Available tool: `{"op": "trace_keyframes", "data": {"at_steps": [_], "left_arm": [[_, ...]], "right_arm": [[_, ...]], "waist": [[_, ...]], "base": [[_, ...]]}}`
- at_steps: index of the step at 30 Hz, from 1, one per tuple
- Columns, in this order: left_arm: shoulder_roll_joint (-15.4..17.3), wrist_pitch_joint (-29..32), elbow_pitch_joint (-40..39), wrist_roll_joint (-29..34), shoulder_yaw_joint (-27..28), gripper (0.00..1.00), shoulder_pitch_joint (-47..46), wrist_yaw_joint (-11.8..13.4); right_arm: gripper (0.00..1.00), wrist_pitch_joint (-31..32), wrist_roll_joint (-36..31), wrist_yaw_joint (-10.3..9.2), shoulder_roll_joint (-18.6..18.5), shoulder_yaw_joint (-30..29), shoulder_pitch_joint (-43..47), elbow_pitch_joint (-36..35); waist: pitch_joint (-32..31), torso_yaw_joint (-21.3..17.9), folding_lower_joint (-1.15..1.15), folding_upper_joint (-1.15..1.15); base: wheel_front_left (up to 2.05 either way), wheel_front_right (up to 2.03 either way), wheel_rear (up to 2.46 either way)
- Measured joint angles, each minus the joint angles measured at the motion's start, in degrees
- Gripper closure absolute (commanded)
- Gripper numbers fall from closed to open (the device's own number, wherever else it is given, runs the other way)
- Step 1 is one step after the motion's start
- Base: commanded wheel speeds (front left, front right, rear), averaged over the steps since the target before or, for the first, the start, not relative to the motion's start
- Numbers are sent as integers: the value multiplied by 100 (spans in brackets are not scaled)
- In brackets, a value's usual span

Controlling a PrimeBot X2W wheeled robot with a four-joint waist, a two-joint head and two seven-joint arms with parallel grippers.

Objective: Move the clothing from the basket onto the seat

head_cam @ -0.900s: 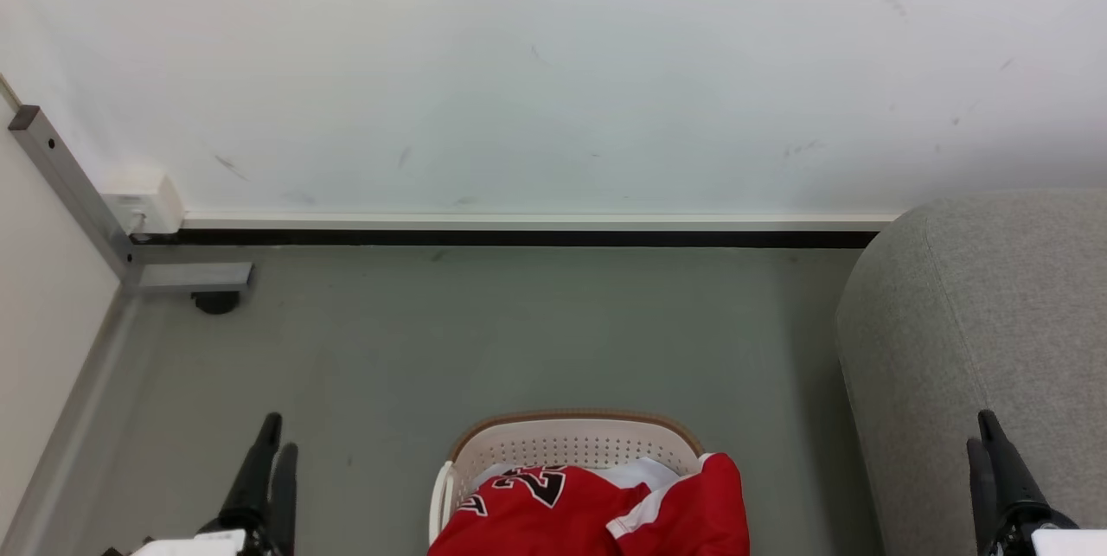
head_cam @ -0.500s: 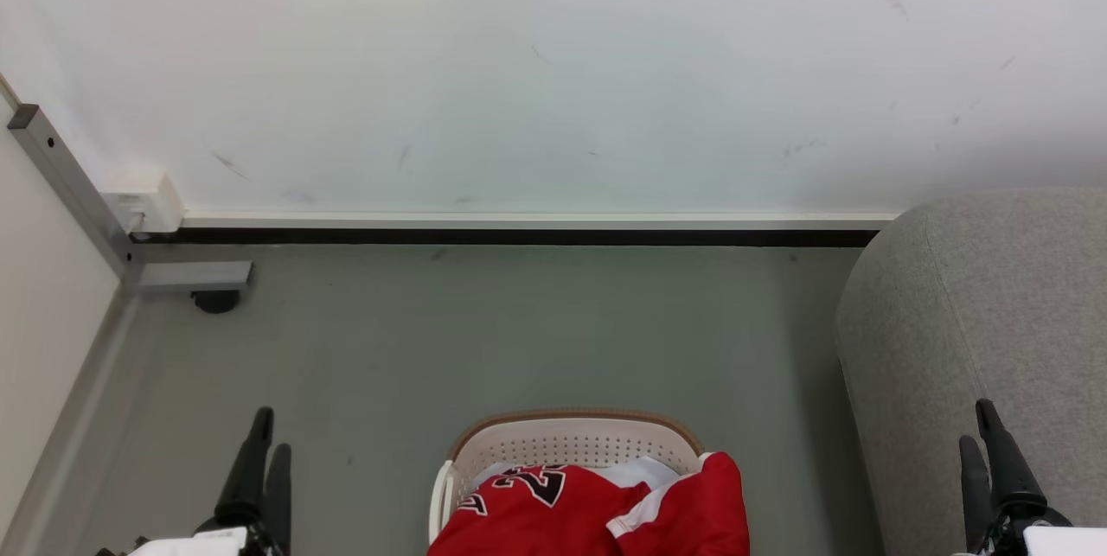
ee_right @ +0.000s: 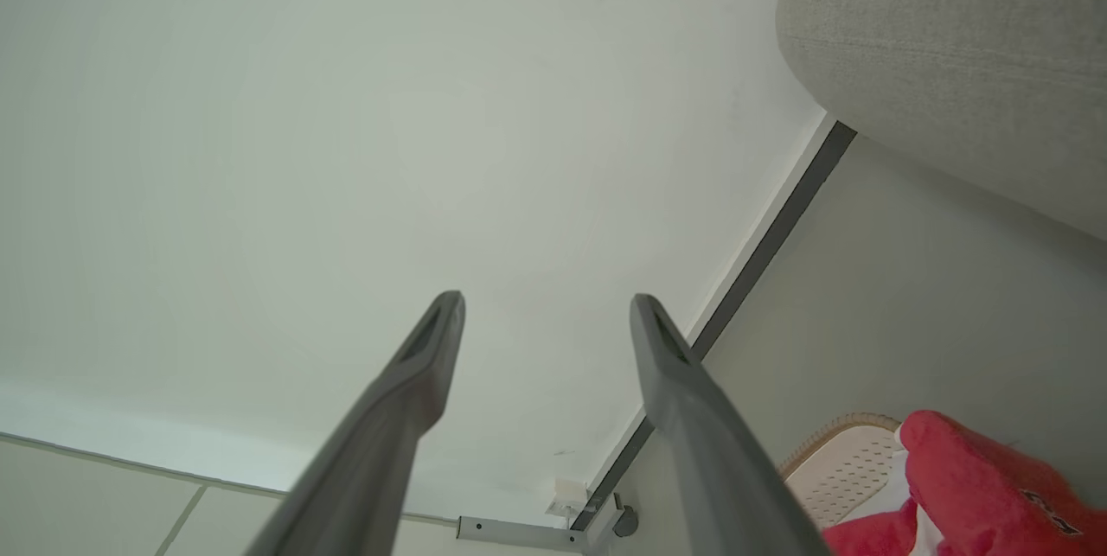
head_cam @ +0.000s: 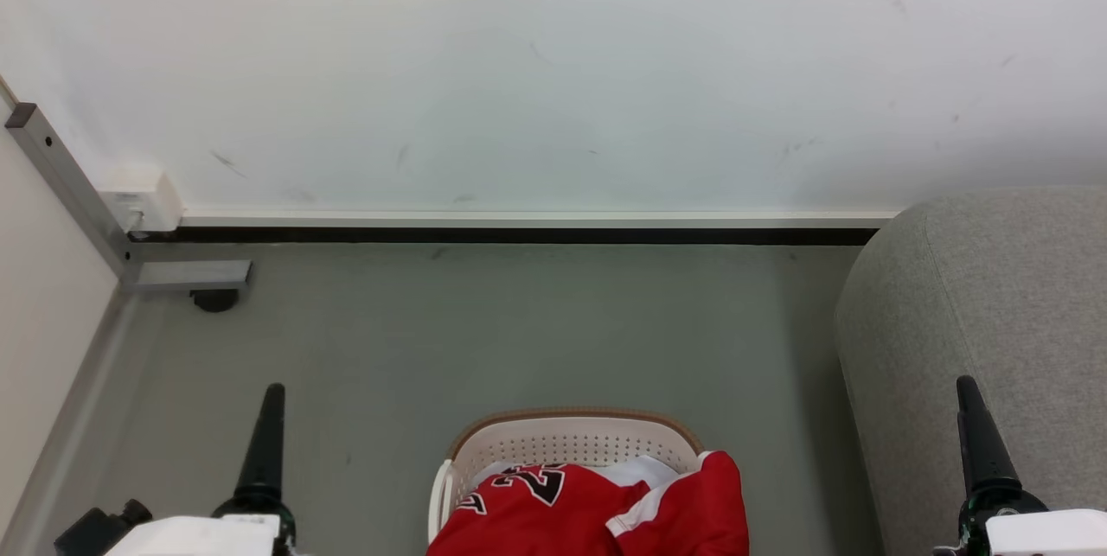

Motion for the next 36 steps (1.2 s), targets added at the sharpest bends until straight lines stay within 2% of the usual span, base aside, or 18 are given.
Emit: {"op": "trace_keyframes", "data": {"at_steps": [9,21,26,36], "left_arm": [[2,-191,-162,1321,-94,0,6,77],[42,-430,-246,2939,-387,0,53,377],[101,-503,-220,3353,-539,0,53,491],[220,-688,-156,3994,-755,0,53,654]], "right_arm": [[0,-198,-1301,0,-30,147,2,-15],[0,-431,-2983,0,-45,249,2,-68],[0,-523,-3580,0,-49,293,3,3],[0,-691,-4332,0,-47,470,3,133]], "waist": [[-3,-12,0,0],[5,-26,0,0],[9,-30,0,0],[4,-44,0,0]], "base": [[0,0,0],[0,0,0],[0,0,0],[0,0,0]]}}
